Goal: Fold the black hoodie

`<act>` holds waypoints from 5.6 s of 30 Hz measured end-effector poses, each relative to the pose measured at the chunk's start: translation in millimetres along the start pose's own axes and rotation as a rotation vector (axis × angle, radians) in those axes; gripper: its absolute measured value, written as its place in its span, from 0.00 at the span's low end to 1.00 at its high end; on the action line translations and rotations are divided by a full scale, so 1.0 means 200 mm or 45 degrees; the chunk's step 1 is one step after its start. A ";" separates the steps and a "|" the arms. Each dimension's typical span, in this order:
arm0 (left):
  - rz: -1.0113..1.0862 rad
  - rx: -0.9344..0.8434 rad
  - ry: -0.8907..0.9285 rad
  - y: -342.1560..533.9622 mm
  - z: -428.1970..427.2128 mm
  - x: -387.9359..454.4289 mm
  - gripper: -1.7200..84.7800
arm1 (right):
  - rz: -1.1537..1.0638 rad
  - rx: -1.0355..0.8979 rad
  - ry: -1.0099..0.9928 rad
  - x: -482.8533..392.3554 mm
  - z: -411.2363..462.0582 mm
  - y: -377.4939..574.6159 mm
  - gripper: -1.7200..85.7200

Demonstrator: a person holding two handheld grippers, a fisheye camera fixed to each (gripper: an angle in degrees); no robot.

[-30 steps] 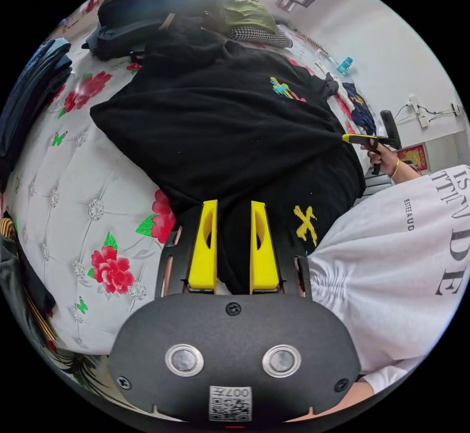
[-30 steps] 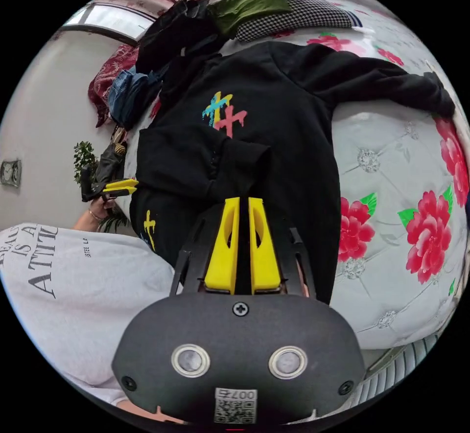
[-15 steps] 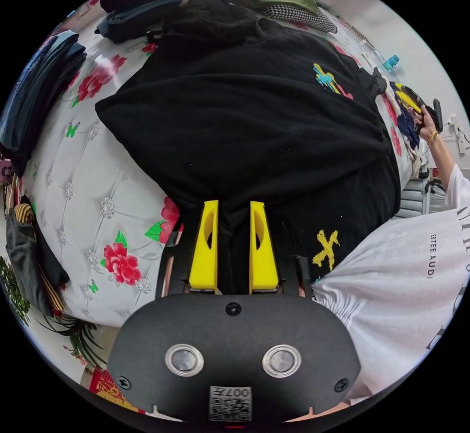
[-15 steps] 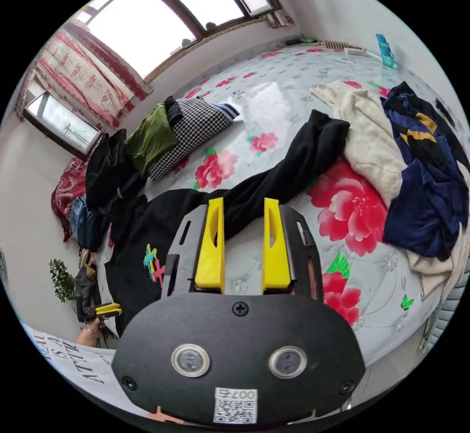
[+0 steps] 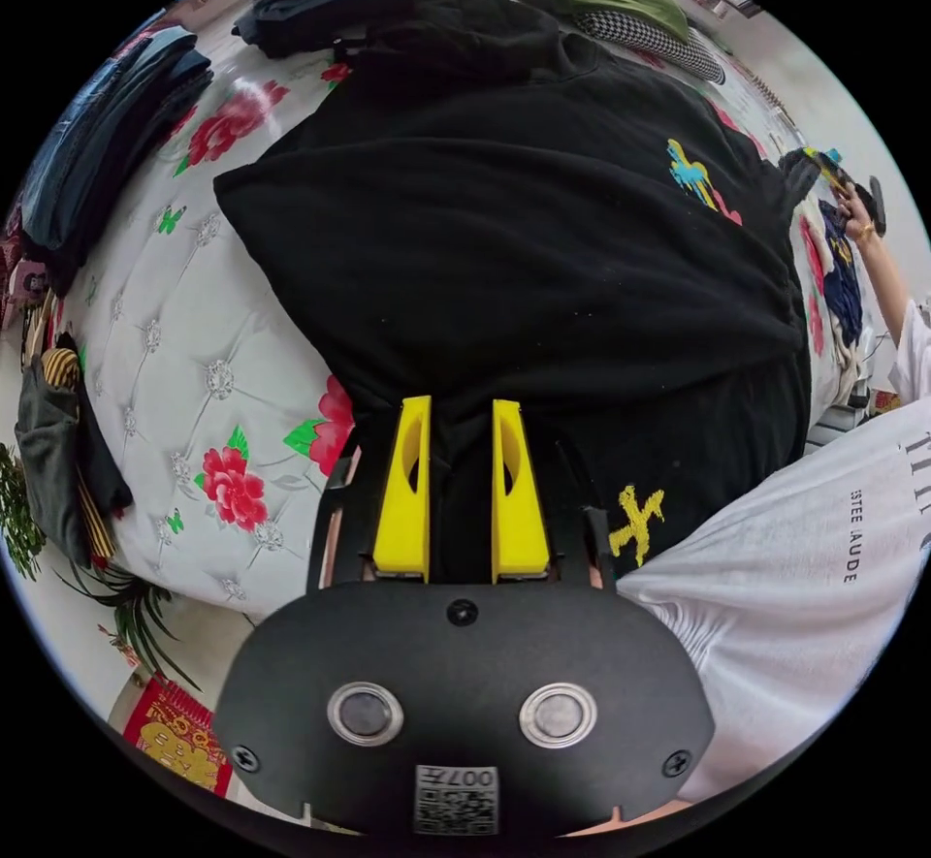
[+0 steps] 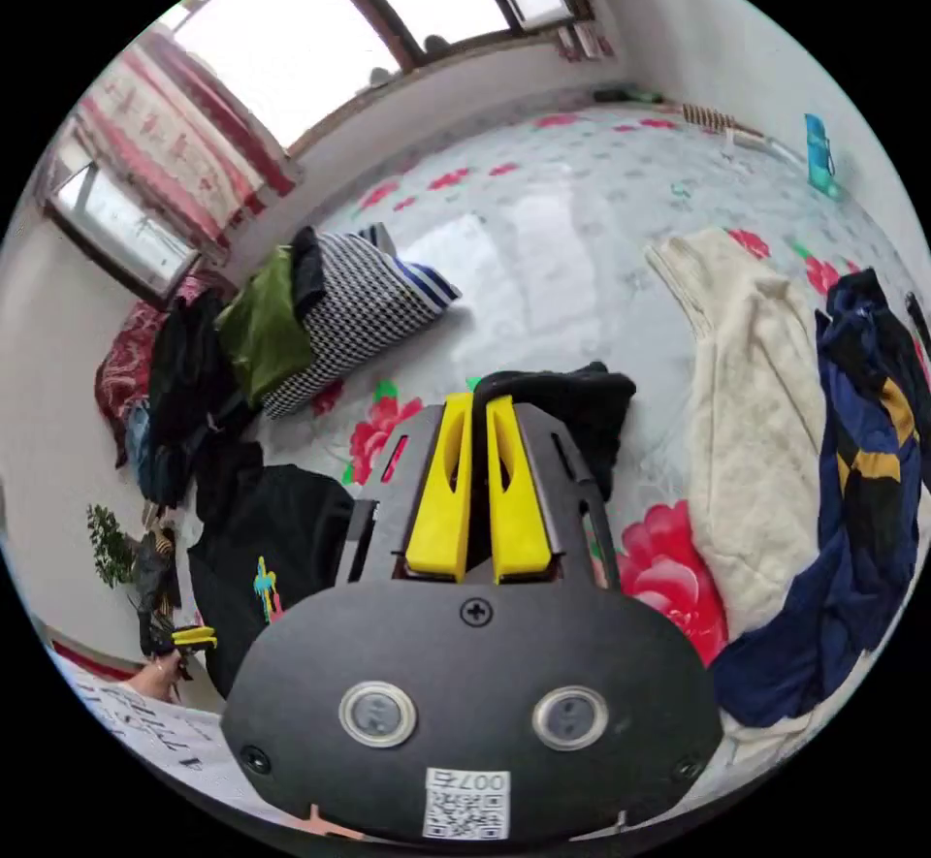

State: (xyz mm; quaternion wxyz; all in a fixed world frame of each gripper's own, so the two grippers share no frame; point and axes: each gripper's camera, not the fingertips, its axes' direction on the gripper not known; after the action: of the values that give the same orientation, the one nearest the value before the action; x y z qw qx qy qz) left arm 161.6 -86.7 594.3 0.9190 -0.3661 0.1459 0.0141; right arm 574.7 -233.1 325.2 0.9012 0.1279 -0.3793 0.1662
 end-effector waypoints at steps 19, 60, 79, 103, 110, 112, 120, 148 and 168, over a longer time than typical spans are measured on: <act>-0.102 -0.066 -0.057 -0.12 0.15 -0.10 0.13 | 0.295 -0.004 -0.002 0.75 -0.49 0.54 0.06; 0.782 0.252 -0.082 -1.53 -0.05 1.18 0.02 | 0.934 0.222 0.038 1.41 -0.98 0.90 0.02; 0.443 0.497 0.404 -0.91 -0.22 0.50 0.01 | 0.897 0.423 -0.202 1.37 -0.98 0.81 0.03; -0.205 0.384 0.533 0.66 -0.38 -0.53 0.01 | 1.099 0.451 -0.091 1.11 -0.75 1.10 0.02; -0.236 0.408 0.605 0.64 -0.51 -0.56 0.01 | 0.661 0.472 -0.410 0.69 -0.62 0.78 0.02; -0.248 0.416 0.618 0.67 -0.55 -0.59 0.01 | 0.400 0.402 -0.493 0.40 -0.58 0.63 0.02; -0.297 0.554 0.715 0.95 -0.71 -0.80 0.06 | -0.682 0.161 -0.955 -1.39 -0.23 0.82 0.02; -0.212 0.735 0.722 0.24 -1.22 -1.70 0.11 | -0.484 -0.529 -0.461 -2.04 2.04 0.84 0.12; 0.148 1.028 0.702 -0.44 -1.46 -1.63 0.12 | -0.558 -0.479 -0.706 -2.24 2.72 0.16 0.03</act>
State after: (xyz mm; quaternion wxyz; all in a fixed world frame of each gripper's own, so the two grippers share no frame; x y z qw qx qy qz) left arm -213.9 -321.9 542.8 0.9123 0.0379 0.3977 -0.0896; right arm -80.8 -488.2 372.1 0.7865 0.0787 -0.5956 -0.1432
